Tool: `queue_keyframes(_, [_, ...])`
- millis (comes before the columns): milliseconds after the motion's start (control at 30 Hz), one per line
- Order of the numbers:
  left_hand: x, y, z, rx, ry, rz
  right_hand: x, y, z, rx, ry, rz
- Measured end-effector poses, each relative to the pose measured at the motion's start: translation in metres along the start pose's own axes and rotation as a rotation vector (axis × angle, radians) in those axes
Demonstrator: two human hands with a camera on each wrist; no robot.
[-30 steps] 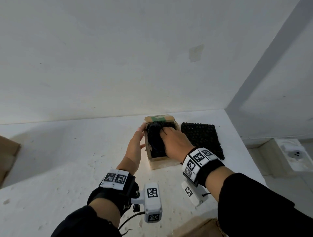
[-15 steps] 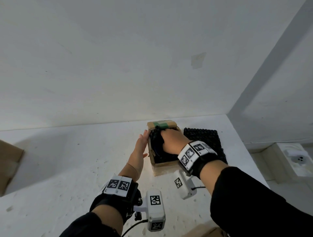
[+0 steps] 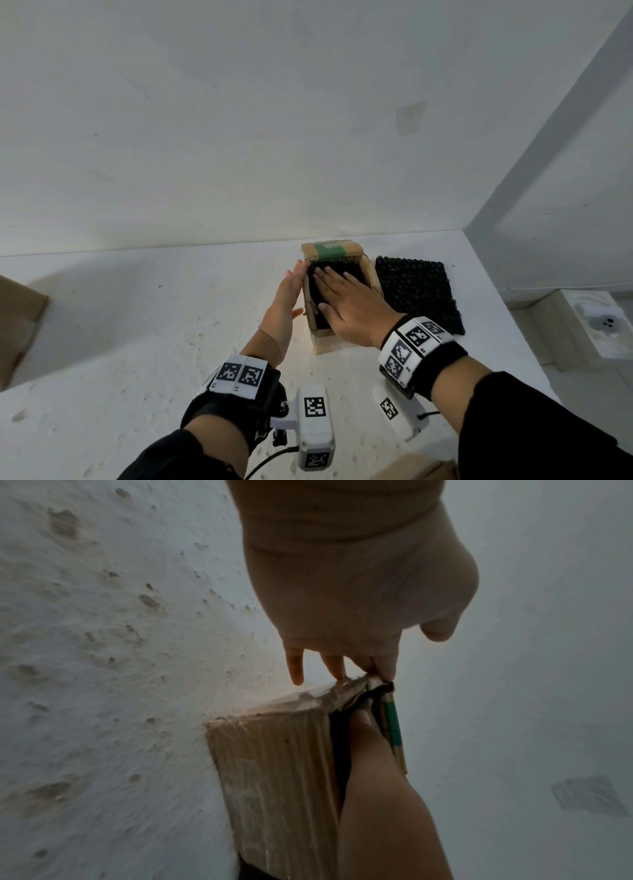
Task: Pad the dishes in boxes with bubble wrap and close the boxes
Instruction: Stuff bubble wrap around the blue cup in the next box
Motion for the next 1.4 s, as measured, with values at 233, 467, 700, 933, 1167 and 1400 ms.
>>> queue_keyframes(233, [-0.003,-0.003,0.007,0.005,-0.047,0.023,-0.018,-0.021,0.005,0.003,0.111,-0.078])
queue_keyframes(467, [-0.004,-0.004,0.004,0.011,-0.084,0.017,-0.017,-0.028,0.004,0.03,0.001,-0.03])
queue_keyframes(700, [-0.004,-0.002,0.003,0.037,-0.099,0.023,-0.006,0.008,-0.006,0.272,-0.084,-0.16])
queue_keyframes(933, [0.001,0.004,-0.003,0.025,-0.103,0.013,-0.002,-0.001,-0.007,0.378,-0.057,-0.02])
queue_keyframes(1167, [0.003,0.007,-0.007,0.015,-0.109,-0.001,-0.011,-0.016,-0.009,0.406,-0.007,0.051])
queue_keyframes(1400, [0.011,0.014,-0.02,-0.032,-0.119,-0.03,-0.016,0.005,-0.008,0.276,-0.055,-0.081])
Point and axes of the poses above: each hand's wrist, its own y-axis away from the middle knuckle, its own x-axis out of the palm, z = x × y, the point moved 7 cm from there along -y, towards the middle knuckle, and after that the axes turned 5 degrees about y, right-handed, at the moved point
